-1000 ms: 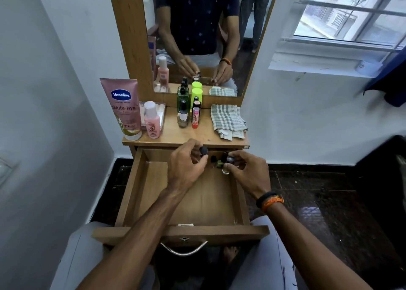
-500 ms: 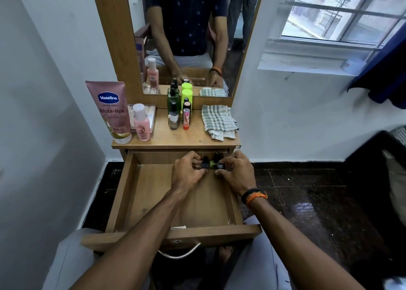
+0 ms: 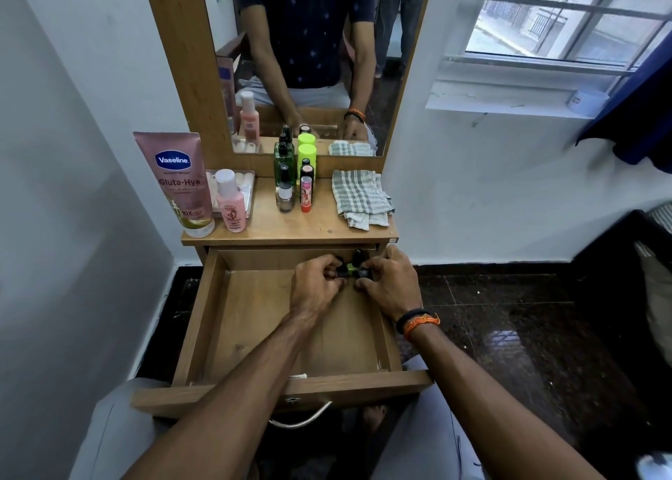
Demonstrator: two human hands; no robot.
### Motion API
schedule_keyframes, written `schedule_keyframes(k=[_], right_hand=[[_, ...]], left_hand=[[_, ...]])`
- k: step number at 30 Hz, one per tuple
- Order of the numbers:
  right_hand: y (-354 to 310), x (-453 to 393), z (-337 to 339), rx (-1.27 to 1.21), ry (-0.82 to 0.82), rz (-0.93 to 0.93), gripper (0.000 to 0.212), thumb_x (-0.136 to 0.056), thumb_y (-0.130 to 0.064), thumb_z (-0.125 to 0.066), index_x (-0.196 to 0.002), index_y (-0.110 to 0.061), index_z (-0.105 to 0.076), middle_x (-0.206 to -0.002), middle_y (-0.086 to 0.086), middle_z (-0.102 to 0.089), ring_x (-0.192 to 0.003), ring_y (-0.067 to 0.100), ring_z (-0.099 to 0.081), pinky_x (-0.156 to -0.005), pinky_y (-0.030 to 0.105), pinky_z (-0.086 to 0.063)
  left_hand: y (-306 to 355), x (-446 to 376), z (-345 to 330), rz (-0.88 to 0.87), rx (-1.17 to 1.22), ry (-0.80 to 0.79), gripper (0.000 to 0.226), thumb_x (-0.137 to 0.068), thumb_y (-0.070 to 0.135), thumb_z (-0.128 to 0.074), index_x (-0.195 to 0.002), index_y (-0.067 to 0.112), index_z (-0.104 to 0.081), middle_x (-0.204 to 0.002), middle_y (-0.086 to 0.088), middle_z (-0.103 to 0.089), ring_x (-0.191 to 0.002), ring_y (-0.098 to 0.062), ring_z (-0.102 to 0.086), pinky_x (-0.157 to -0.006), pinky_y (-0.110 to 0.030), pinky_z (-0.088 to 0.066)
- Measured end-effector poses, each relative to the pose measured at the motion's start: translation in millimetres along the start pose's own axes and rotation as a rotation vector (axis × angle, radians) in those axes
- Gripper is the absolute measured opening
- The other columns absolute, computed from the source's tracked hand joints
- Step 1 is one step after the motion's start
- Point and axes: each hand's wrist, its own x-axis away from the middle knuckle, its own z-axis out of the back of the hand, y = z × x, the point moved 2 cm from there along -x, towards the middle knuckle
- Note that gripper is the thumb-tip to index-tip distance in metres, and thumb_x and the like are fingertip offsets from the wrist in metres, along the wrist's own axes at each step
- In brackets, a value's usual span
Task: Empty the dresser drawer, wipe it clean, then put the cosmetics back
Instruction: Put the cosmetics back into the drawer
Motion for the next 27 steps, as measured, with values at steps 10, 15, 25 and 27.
schedule_keyframes(k=[10,15,25,27], right_hand=[[0.2,-4.8,2.3,0.057,-0.061,0.019,0.039,-0.082,-0.035,-0.078,-0.117,-0.018,-0.073,-0.106,-0.002,-0.047,-0.095,0.008,-0.035,-0.078,0.023,-0.036],[0.3,-7.4,0.4,0.030,-0.044,0.017,0.040,-0.080,-0.037,-0.080,-0.115,-0.019,-0.074,-0.102,-0.005,-0.045,-0.093,0.009,-0.038,-0.076,0.024,-0.038],[1.7,-9.1,-4.0,0.013,-0.018,0.014,0.040,-0.078,-0.039,-0.082,-0.112,-0.019,-0.075,-0.098,-0.007,-0.042,-0.092,0.009,-0.038,-0.074,0.024,-0.036],[1.4,-9.3,-4.6,0.020,-0.012,0.014,0.041,-0.078,-0.040,-0.082,-0.112,-0.019,-0.074,-0.098,-0.008,-0.041,-0.091,0.009,-0.038,-0.073,0.024,-0.036]], left_hand=[[-1.9,-0.9,-0.4,-0.023,-0.013,0.008,0.033,-0.075,0.016,-0.084,-0.108,0.017,-0.076,-0.095,0.004,-0.076,-0.085,-0.008,-0.069,-0.081,-0.031,-0.059],[-1.2,-2.8,-1.6,-0.054,-0.046,0.017,0.034,-0.076,0.015,-0.083,-0.109,0.015,-0.075,-0.099,0.001,-0.075,-0.086,-0.011,-0.069,-0.081,-0.032,-0.059],[-0.2,-2.1,-2.2,-0.077,-0.093,0.040,0.029,-0.077,0.015,-0.082,-0.105,0.015,-0.074,-0.100,-0.001,-0.070,-0.085,-0.014,-0.066,-0.076,-0.036,-0.059],[0.6,-1.7,-2.3,-0.078,-0.104,0.036,0.028,-0.078,0.015,-0.081,-0.105,0.015,-0.073,-0.098,0.000,-0.070,-0.085,-0.013,-0.065,-0.075,-0.036,-0.059]])
